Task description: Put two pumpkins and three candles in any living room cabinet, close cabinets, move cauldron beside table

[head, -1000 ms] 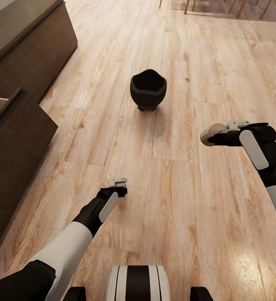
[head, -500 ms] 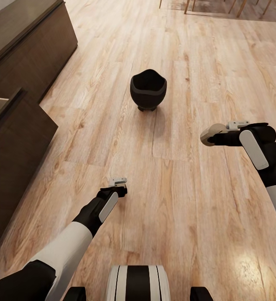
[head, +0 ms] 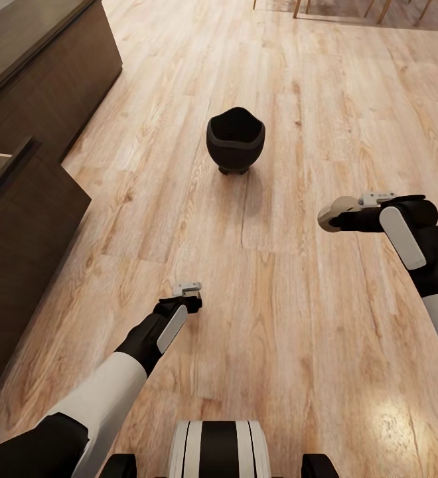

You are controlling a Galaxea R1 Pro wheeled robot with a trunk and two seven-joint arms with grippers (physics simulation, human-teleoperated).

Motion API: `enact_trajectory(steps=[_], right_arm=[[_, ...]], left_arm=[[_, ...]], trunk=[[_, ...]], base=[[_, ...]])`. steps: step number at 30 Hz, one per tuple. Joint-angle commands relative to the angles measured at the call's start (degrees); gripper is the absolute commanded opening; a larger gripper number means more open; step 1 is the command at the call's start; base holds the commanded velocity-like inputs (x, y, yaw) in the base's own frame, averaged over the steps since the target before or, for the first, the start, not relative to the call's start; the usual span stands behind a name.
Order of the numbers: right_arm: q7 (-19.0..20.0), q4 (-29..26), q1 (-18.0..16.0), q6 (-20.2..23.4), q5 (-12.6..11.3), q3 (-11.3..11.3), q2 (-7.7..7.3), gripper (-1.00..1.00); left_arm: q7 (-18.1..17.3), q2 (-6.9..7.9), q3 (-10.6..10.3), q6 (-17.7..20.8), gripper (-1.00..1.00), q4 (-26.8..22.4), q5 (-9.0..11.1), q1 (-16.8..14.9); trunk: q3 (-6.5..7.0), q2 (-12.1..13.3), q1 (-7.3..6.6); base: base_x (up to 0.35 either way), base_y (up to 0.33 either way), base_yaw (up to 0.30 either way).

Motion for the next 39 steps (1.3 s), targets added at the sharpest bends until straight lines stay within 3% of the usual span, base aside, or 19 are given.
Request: enact_trajectory(steps=[1, 39], right_arm=[[-0.6, -0.06, -0.05, 0.11, -0.54, 0.18, -0.07, -1.0], [-0.59, -0.09, -0.05, 0.11, -0.54, 0.45, -0.08, -1.0]], left_arm=[[0.56, 0.03, -0.23, 0.11, 1.0, -0.08, 0.58, -0.03], [0.56, 0.03, -0.19, 0.11, 1.0, -0.08, 0.6, -0.03]], trunk=[[-0.04, -0.02, -0.01], [-0.04, -0.02, -0.01]], base=[[0.0, 0.0, 0.0], [0.027, 0.0, 0.0]])
